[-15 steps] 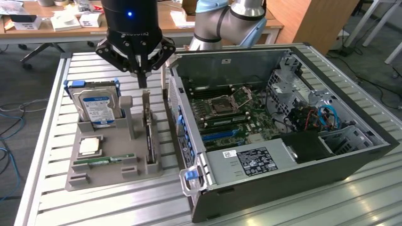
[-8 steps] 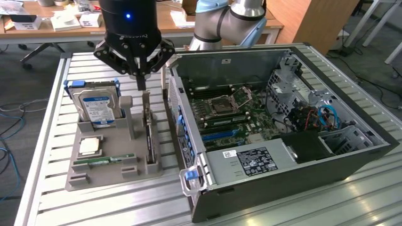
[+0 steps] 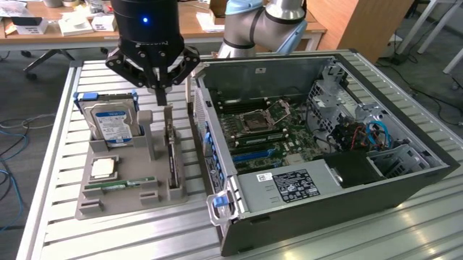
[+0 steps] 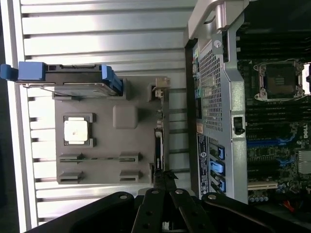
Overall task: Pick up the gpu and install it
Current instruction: 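Reach for the gpu, then pick up the gpu and move the gpu toward the slot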
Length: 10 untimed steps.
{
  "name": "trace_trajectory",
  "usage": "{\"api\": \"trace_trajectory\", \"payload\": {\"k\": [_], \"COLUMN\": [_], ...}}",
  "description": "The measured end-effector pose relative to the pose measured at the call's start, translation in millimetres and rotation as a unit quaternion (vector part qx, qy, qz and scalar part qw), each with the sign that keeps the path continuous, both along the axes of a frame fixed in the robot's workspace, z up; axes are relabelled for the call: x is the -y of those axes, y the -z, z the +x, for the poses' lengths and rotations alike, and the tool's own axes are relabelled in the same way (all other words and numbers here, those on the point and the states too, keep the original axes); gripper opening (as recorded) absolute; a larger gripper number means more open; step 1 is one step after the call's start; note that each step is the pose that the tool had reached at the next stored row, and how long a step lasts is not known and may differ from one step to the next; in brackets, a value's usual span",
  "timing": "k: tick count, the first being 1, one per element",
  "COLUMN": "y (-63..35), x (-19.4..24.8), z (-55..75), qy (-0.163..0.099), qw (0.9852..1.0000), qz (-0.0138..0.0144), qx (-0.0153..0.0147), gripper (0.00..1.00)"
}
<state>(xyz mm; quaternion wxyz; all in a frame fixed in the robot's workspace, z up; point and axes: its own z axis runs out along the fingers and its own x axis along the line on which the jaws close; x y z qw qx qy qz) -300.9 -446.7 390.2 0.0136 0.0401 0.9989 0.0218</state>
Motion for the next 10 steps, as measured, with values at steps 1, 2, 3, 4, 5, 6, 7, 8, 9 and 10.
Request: {"api": "trace_trajectory", "payload": {"k": [1,2,3,4,5,6,7,8,9,10], "y": [0.0,0.0,0.0,0.0,0.0,0.0,0.0,0.0,0.0,0.0], "x": [0.0,0.0,0.0,0.0,0.0,0.0,0.0,0.0,0.0,0.0], "z": [-0.5,-0.9,-1.2,-1.4,-1.5,-1.5,-1.6,-1.6,-1.6,-1.6], "qy": [0.000,0.000,0.000,0.000,0.000,0.000,0.000,0.000,0.000,0.000], "qw": [1.0000,1.0000,1.0000,1.0000,1.0000,1.0000,1.0000,1.0000,1.0000,1.0000], "qz": [0.0000,0.0000,0.0000,0.0000,0.0000,0.0000,0.0000,0.0000,0.0000,0.0000], "qx": [0.0000,0.0000,0.0000,0.0000,0.0000,0.0000,0.0000,0.0000,0.0000,0.0000], "gripper": [0.11,0.11,0.11,0.11,0.11,0.11,0.11,0.11,0.11,0.11]}}
